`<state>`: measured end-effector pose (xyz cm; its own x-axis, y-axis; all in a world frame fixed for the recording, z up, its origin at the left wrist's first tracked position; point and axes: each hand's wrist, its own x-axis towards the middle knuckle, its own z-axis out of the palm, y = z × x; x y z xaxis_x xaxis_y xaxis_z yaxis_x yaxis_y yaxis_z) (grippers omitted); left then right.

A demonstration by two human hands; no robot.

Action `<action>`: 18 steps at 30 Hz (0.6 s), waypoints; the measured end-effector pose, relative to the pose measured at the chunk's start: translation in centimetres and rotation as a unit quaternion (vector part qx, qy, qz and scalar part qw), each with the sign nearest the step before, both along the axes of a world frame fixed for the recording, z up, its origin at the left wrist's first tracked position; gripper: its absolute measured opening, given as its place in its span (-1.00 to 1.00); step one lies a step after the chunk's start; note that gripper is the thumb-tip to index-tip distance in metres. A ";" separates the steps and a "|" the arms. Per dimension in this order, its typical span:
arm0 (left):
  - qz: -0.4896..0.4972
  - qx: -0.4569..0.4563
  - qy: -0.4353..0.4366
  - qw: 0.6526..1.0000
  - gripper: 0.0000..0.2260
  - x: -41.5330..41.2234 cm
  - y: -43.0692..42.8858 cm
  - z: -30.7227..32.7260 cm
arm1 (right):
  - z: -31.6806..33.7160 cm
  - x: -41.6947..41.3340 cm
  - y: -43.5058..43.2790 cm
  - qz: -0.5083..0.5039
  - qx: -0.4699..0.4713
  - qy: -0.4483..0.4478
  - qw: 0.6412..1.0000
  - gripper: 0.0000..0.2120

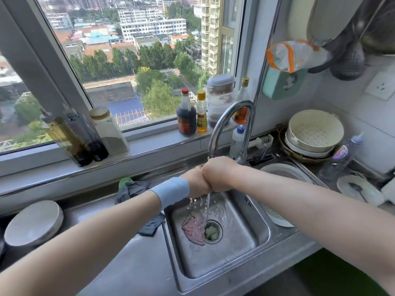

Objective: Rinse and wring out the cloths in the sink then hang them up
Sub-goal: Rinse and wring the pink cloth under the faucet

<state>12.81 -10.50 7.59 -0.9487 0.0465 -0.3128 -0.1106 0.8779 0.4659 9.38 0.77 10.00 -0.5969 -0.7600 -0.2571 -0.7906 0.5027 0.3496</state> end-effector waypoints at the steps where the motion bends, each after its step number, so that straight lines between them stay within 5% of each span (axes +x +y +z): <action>1: 0.000 0.006 0.000 1.000 -0.56 -0.1 -0.3 -0.2 | 0.0 0.1 0.0 -0.012 -0.012 -0.011 1.000 -0.75; 4: -0.008 0.063 -0.004 0.998 -0.36 0.0 -1.7 -0.8 | 0.3 0.3 0.1 -0.060 -0.053 -0.073 0.994 -0.91; 8: -0.037 0.233 0.025 0.971 -0.27 0.6 -4.3 -0.6 | -0.3 0.4 1.1 -0.161 -0.161 -0.224 0.947 -0.48; 11: -0.019 0.384 0.055 0.922 -0.40 1.7 -6.0 -0.8 | -0.8 0.3 1.2 -0.220 -0.229 -0.350 0.882 -0.43; 16: 0.120 0.417 0.127 0.892 -0.62 3.3 -7.3 -3.5 | -3.2 0.5 -0.7 -0.246 -0.353 -0.373 0.822 -0.62; 18: 0.158 0.396 0.137 0.894 -0.61 3.4 -8.2 -4.6 | -4.4 0.9 -2.1 -0.281 -0.435 -0.421 0.745 -0.64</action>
<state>16.21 -18.71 2.99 -0.9897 -0.1326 -0.0544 -0.0811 0.2055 0.9753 10.32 -1.29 5.60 -0.7884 -0.5495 -0.2766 -0.1255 0.5838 -0.8022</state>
